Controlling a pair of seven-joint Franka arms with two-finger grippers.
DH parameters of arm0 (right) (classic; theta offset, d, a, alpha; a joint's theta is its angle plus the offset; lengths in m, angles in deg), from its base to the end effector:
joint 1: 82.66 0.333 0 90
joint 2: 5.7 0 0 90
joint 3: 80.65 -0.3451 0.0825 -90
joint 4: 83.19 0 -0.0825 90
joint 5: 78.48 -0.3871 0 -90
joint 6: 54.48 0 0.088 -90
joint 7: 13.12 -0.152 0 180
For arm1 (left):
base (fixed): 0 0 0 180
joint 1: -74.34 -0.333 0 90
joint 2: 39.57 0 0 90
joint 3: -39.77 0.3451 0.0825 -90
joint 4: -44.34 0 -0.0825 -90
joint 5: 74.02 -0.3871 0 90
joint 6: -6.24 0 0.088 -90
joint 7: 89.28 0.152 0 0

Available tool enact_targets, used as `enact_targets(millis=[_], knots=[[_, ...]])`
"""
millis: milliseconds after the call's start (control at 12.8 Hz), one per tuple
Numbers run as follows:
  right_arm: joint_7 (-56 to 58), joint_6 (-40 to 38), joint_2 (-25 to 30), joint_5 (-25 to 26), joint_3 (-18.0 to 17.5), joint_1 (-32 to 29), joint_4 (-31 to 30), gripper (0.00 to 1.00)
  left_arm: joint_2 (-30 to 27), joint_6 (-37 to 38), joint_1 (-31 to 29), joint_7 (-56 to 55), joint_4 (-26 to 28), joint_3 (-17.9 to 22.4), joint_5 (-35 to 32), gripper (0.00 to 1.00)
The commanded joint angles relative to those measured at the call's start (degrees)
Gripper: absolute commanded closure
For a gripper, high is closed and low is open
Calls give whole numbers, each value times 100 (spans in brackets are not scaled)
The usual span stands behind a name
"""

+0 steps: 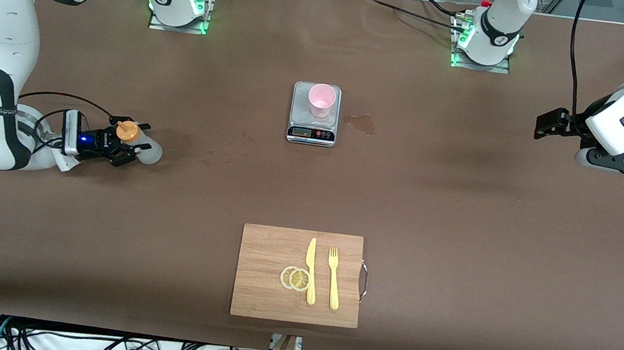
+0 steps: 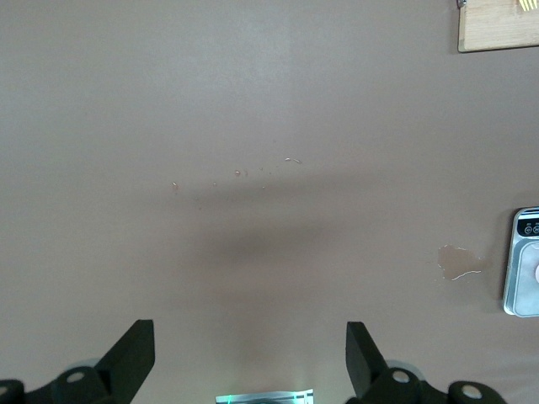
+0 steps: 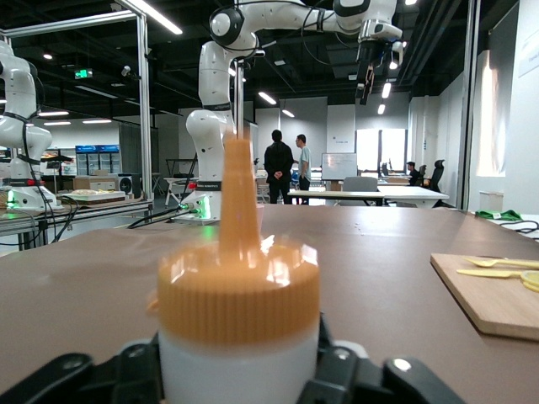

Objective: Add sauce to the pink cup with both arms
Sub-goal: 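Carry the sauce bottle back beside the scale with the right gripper, then set the bottle upright on the table and open the right gripper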

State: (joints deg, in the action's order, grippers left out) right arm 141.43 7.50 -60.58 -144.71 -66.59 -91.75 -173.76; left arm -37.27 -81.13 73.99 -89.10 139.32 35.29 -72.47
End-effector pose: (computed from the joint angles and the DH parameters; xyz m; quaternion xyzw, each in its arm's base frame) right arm 0.5759 -0.0514 0.1265 -0.4153 -0.5666 -0.4267 0.5695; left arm 0.5495 -0.0432 0.5426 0.9955 -0.0370 -0.0868 0.0121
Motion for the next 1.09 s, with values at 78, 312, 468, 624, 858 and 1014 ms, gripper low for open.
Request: enact_targets(millis=[78, 312, 468, 624, 858, 1014], knots=[[-92, -265, -101, 363, 219, -75, 530, 0, -133, 54, -1, 26, 82, 17, 48, 0], [83, -256, -101, 855, 474, -189, 978, 0, -133, 54, -1, 26, 82, 17, 48, 0], [67, -317, -14, 1067, 527, -233, 1269, 0, -133, 45, -1, 26, 82, 17, 48, 0], [-91, -265, 223, 1129, 571, -233, 1594, 0, -133, 54, -1, 26, 82, 9, 48, 0], [-880, 155, 1029, 1804, 651, -163, 1569, 0, -133, 54, -9, 35, 82, 26, 48, 0], [-1661, 673, 1775, 2400, 633, 73, 1447, 0, -133, 54, -1, 26, 82, 9, 48, 0]])
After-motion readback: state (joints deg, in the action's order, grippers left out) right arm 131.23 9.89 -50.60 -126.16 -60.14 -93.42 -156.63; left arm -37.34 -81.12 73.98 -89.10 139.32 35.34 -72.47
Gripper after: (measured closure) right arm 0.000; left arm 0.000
